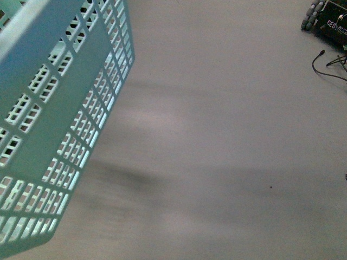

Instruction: Pick lemon and mango into basket

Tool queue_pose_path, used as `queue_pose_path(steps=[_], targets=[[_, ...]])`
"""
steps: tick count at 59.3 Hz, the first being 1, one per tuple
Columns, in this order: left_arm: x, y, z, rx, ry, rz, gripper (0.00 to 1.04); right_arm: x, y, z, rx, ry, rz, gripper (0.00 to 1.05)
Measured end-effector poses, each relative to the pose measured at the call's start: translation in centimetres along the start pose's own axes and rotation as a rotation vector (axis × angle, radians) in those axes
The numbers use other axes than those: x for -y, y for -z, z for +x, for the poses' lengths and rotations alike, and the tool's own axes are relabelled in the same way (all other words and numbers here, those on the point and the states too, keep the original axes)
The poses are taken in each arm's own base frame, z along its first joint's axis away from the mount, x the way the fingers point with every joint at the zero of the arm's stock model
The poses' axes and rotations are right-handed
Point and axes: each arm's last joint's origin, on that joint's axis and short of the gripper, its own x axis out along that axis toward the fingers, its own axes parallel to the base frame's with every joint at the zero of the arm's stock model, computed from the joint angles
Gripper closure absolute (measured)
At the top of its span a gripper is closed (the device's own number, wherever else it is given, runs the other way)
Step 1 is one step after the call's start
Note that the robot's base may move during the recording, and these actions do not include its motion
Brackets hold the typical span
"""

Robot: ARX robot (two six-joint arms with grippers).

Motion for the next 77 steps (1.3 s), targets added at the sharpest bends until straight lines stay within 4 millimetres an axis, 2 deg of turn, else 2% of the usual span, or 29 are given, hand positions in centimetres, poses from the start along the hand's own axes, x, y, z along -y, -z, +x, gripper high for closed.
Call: queue_pose_path(steps=[6,12,77], targets=[[0.6,-0.2,-1.6,0.002,0.017,-0.002,0.99,0.0,0.0,0.0,0.000,0.000,0.000,0.09],[1.0,-0.3,-2.1,0.014,0.037,0.002,0.99,0.0,0.0,0.0,0.000,0.000,0.000,0.09],[0.9,-0.4,-2.1,0.020,0.033,0.012,0.99,0.0,0.0,0.0,0.000,0.000,0.000,0.09]])
